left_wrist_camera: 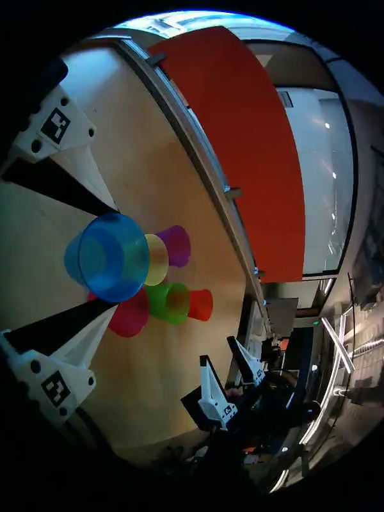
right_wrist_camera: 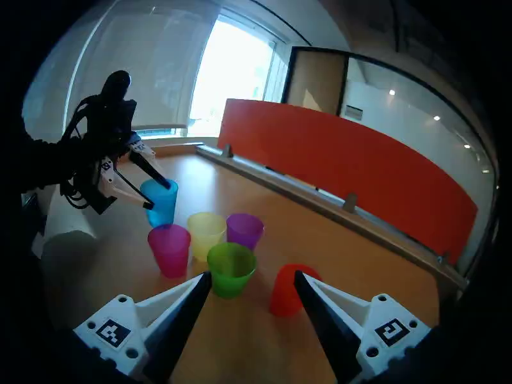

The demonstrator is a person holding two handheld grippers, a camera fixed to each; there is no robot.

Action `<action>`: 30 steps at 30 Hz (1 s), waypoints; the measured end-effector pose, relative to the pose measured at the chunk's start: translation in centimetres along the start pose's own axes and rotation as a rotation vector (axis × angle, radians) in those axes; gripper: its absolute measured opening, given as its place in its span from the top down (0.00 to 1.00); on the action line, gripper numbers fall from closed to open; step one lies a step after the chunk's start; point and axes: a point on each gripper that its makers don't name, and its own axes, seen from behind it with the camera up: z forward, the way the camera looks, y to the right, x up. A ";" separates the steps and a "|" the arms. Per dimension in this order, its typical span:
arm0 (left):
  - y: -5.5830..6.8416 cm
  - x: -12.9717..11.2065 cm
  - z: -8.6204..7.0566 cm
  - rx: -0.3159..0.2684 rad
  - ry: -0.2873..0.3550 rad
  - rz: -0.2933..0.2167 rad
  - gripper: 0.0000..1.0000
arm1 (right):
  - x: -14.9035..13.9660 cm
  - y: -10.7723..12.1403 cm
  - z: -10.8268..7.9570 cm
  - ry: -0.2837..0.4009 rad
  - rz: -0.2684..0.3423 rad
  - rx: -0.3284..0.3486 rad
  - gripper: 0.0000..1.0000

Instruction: Pour water

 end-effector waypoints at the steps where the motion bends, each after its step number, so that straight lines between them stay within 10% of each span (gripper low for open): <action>1: 0.1 0.1 -0.2 0.003 0.004 -0.002 0.13 | 0.0 -0.1 0.1 0.000 0.000 0.003 0.00; 30: 2.4 1.8 -7.7 0.092 0.108 -0.062 0.13 | -3.0 -2.5 5.9 -0.082 0.000 0.088 0.00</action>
